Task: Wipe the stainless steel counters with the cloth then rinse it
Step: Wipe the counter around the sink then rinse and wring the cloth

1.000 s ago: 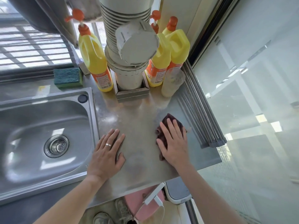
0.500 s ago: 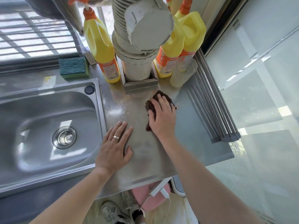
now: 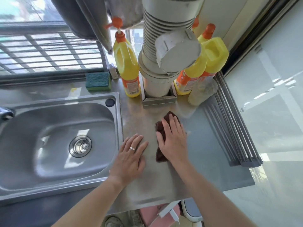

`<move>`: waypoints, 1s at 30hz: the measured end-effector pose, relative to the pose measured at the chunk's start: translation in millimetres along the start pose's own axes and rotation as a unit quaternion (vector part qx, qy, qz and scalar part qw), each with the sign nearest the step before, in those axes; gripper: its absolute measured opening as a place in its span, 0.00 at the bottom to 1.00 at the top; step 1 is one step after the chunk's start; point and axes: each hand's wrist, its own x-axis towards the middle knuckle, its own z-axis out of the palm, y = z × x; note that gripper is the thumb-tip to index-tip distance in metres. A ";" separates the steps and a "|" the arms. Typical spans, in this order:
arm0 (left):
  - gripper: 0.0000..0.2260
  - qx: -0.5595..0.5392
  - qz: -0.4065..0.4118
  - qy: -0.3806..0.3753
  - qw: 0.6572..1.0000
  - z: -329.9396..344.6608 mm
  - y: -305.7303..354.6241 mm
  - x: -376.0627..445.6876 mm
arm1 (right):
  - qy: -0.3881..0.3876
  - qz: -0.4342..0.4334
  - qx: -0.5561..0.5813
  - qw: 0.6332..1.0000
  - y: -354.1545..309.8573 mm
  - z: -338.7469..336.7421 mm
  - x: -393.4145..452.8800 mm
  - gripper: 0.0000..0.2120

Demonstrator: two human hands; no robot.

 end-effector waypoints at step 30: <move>0.26 -0.025 0.003 0.029 0.999 -0.3 -2.3 -0.1 | 0.012 0.049 0.041 0.998 92.0 -33.3 33.5 0.16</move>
